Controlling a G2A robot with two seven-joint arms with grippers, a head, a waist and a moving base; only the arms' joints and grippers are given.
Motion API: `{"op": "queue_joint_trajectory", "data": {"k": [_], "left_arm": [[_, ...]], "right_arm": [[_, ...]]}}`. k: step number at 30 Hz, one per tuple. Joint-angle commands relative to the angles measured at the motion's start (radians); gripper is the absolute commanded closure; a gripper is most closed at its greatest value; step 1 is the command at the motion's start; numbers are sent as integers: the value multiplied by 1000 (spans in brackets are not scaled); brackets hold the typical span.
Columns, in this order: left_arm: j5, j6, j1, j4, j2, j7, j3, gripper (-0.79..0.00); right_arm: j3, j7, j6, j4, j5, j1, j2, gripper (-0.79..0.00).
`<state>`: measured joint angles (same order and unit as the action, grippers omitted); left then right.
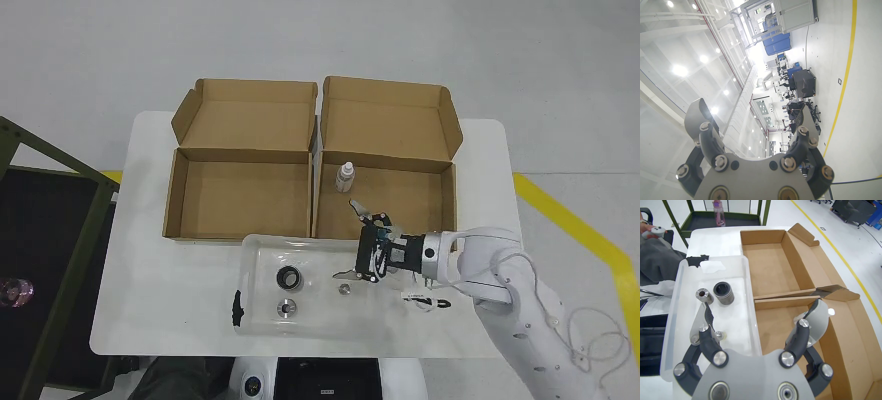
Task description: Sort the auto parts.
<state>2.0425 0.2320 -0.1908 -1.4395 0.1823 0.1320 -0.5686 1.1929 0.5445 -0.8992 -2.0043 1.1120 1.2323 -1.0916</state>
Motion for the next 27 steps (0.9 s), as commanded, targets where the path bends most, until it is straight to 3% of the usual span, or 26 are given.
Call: {"op": "queue_joint_trajectory", "data": {"k": [1,10,17,20,27], "left_arm": [[0,0,0,0,0,0,0,-785],[0,0,0,0,0,0,0,-785],[0,0,0,0,0,0,0,-785],[0,0,0,0,0,0,0,-785],[0,0,0,0,0,0,0,-785]], "right_arm": [[2,17,-6,-23,12,30,5,-785],[-12,89,-13,-117,121,104,22,-785],[-90,129,-1,-100,159,106,22,-785],[-125,151,11,-77,164,95,20,-699],[-176,213,48,-47,180,68,17,-742]]}}
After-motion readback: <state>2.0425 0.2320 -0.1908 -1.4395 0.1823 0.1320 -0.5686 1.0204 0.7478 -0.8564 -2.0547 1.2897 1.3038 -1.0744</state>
